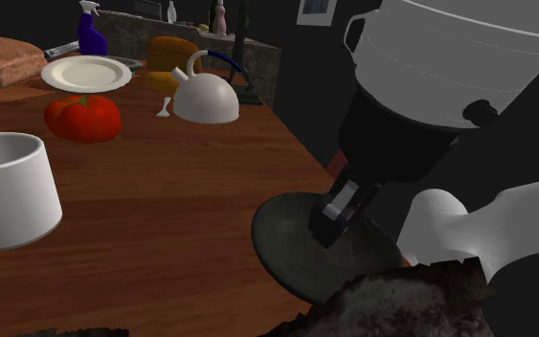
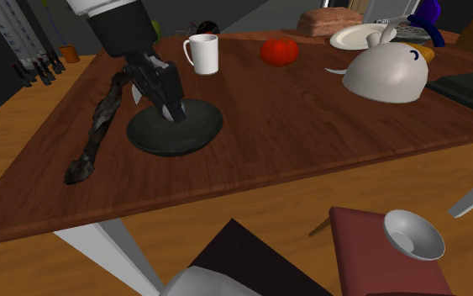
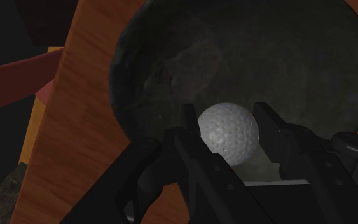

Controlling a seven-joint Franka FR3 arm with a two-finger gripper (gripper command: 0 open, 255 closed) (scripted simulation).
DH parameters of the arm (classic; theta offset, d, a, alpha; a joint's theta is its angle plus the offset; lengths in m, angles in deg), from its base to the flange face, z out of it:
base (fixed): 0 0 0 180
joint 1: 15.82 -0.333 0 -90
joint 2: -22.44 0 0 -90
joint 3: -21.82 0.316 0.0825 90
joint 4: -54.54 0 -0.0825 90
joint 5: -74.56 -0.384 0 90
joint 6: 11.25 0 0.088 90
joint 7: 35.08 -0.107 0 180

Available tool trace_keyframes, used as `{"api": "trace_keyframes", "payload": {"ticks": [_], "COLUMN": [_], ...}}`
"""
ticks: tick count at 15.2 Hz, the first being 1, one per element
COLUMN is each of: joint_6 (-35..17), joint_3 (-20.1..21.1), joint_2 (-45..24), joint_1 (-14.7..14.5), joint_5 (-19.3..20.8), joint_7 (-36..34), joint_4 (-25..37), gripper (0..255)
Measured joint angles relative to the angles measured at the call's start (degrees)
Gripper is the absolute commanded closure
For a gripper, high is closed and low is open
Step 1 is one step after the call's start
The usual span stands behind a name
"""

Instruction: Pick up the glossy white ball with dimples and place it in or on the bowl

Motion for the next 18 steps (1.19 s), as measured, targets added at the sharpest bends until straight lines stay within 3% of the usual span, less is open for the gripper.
{"api": "trace_keyframes", "payload": {"ticks": [4,5,11,15,18], "joint_6": [-0.08,-0.08,-0.08,4.85,6.05], "joint_3": [0.04,0.04,0.04,0.14,0.45], "joint_2": [0.01,0.01,0.01,-2.40,-3.31], "joint_1": [-0.01,-0.01,-0.01,1.23,1.70], "joint_5": [-0.03,-0.03,-0.03,0.95,1.16], "joint_7": [-0.02,-0.02,-0.02,-0.72,-1.09], "joint_4": [-0.07,-0.07,-0.07,7.35,9.48], "gripper": [255,0,0,0,0]}}
